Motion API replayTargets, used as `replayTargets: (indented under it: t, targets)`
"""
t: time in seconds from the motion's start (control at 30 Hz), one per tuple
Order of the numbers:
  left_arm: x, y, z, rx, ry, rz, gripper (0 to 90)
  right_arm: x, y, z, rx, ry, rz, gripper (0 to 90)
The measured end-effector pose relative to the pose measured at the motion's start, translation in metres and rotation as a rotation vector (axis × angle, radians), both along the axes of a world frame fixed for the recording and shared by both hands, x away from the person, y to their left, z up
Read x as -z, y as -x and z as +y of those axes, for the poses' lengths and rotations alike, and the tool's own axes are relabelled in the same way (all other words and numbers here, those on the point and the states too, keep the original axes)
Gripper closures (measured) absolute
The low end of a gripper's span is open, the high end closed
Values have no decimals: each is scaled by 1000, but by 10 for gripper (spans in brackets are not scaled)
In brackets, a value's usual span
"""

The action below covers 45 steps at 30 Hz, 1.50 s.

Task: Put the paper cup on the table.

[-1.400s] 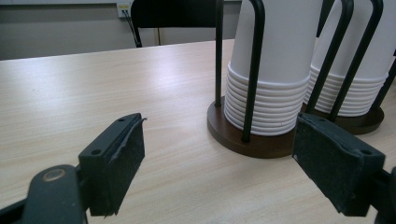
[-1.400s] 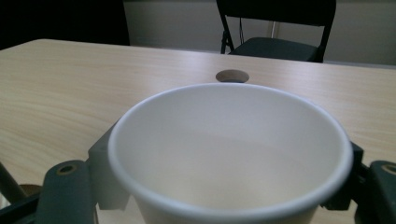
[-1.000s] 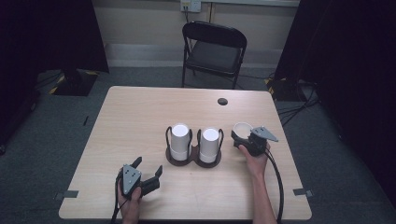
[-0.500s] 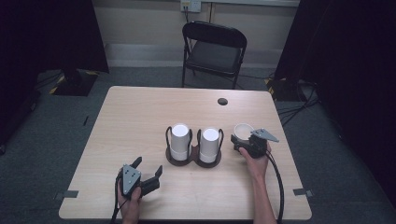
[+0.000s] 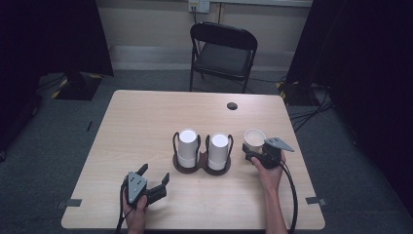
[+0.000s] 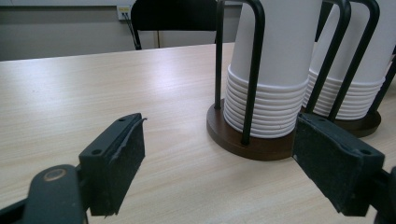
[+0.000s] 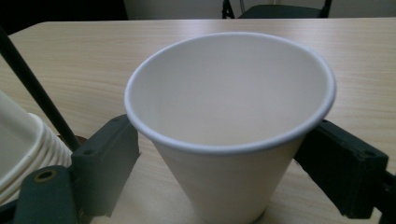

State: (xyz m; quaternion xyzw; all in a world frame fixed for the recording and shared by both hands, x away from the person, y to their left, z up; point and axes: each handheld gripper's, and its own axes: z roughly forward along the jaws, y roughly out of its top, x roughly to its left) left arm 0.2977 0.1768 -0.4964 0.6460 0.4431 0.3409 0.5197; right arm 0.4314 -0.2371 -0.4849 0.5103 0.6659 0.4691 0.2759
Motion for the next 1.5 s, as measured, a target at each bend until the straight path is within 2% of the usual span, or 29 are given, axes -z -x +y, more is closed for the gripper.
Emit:
replayTargets:
  t: [0.17,0.33,0.43,0.63,0.73,0.83,0.97,1.07,1.2,1.5]
  targets:
    - [0,0,0,0,0,1,172,-1,4,-1,13,0,14,143]
    - [0,0,-1,-9,-7,0,172,-4,13,-2,45,-18,-14,145]
    - [0,1,-1,-14,-17,-2,173,-2,16,-3,52,-17,-6,144]
    - [0,1,1,-21,3,-6,173,-3,29,-7,76,-44,-28,144]
    - [1,3,1,-53,23,-20,173,-4,34,-5,76,-39,-25,144]
    - [1,3,3,-58,40,-25,173,-7,41,-2,86,-37,-48,144]
    - [1,4,4,-68,48,-20,168,-6,49,-1,79,-48,-62,145]
    - [1,4,5,-87,47,-18,165,-7,55,3,76,-25,-66,145]
    - [1,4,4,-97,38,-17,165,-13,64,9,63,-21,-104,181]
    - [0,4,3,-105,23,-8,168,-17,84,22,36,-50,-132,191]
